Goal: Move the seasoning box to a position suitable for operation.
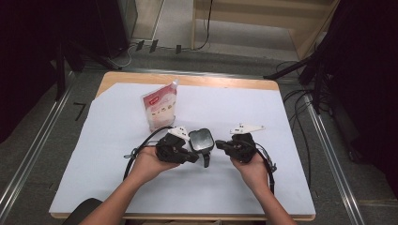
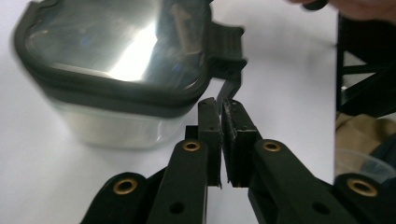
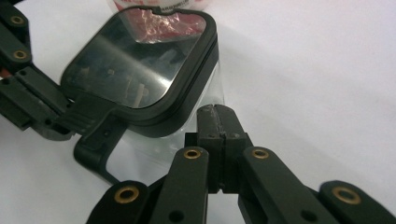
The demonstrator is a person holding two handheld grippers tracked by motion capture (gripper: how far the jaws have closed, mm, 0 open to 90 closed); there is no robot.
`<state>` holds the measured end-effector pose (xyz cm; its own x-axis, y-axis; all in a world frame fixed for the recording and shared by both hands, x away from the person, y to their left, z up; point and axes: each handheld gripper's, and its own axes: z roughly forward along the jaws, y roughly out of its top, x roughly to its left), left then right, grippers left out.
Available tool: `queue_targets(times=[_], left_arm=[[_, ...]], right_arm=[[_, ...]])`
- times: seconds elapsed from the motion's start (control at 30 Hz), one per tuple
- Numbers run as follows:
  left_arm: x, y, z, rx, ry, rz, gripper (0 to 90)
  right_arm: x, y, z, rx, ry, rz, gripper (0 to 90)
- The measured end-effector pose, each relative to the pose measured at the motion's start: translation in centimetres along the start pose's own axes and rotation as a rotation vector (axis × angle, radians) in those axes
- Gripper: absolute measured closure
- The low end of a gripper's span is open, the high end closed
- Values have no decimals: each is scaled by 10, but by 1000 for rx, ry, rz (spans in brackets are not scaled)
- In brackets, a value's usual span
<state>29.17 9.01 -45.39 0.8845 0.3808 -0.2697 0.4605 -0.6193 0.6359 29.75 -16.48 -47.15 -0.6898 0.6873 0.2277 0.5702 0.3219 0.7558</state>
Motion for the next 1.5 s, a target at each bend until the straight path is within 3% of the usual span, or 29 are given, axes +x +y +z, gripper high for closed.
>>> queue_targets(times=[0.23, 0.43, 0.67, 0.87, 1.17, 1.37, 1.5], left_arm=[[5, -6, -15, -14, -11, -3, 770], [11, -11, -23, -15, 6, -5, 652], [19, -13, -35, -50, 28, -6, 525], [27, -15, -40, -60, 23, -21, 475], [36, -17, -44, -72, 29, -39, 400], [38, -17, -41, -64, 38, -44, 381], [41, -18, -41, -59, 29, -47, 384]], right_arm=[[5, -3, -9, 2, 14, -1, 900], [12, -6, -20, -7, 24, -3, 900], [25, -14, -30, 9, 32, 4, 900], [38, -20, -33, 16, 44, -14, 900], [54, -27, -30, 19, 70, -22, 900], [72, -30, -13, 32, 119, -47, 900], [78, -31, -5, 22, 112, -50, 900]])
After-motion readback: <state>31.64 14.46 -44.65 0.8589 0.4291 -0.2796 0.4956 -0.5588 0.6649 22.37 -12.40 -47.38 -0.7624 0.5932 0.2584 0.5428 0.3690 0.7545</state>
